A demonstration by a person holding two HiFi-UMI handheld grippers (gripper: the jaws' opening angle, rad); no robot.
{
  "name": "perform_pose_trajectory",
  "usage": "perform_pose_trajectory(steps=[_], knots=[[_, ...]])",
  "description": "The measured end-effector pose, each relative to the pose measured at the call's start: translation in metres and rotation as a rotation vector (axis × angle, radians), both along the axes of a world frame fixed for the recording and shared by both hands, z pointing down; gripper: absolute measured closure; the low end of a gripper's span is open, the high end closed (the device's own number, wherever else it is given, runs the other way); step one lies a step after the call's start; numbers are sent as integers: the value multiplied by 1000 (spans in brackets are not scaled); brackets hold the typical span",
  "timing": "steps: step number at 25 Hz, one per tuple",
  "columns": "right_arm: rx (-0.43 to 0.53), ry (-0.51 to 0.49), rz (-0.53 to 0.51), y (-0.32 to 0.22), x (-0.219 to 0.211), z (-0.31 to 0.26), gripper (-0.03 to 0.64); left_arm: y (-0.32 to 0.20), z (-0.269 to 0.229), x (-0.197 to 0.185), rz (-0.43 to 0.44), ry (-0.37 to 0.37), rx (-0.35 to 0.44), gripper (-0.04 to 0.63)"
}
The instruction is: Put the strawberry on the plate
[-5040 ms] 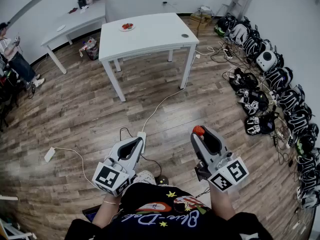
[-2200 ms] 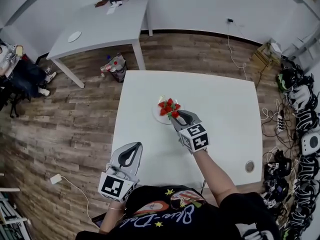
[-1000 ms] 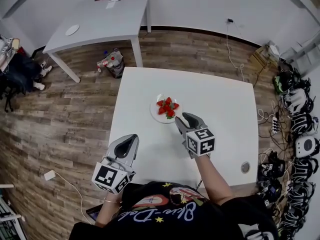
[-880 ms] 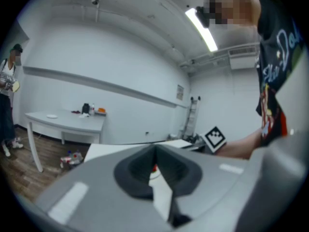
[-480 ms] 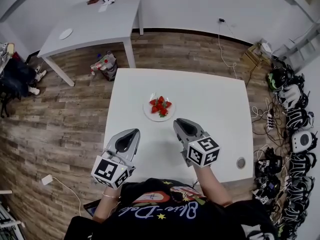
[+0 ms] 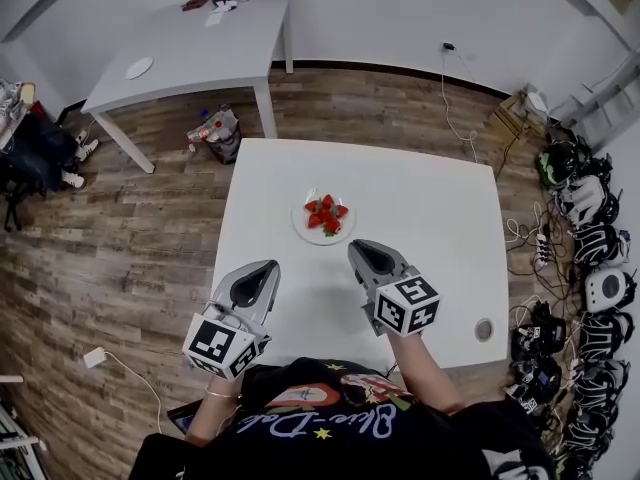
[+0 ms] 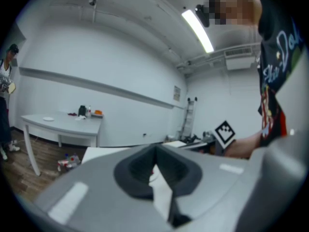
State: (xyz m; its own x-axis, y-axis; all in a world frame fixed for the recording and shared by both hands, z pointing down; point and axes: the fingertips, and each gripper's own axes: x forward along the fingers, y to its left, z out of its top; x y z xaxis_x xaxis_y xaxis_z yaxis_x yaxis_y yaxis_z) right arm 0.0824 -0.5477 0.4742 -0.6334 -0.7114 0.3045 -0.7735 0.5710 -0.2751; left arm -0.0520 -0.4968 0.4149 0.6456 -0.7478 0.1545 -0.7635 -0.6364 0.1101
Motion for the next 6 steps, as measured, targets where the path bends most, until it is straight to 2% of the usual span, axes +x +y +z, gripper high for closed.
perform_pose_trajectory(steps=[6], knots=[[1,21,6,-1,-1,-1,578,3,1,-4,1,4,-12,598]])
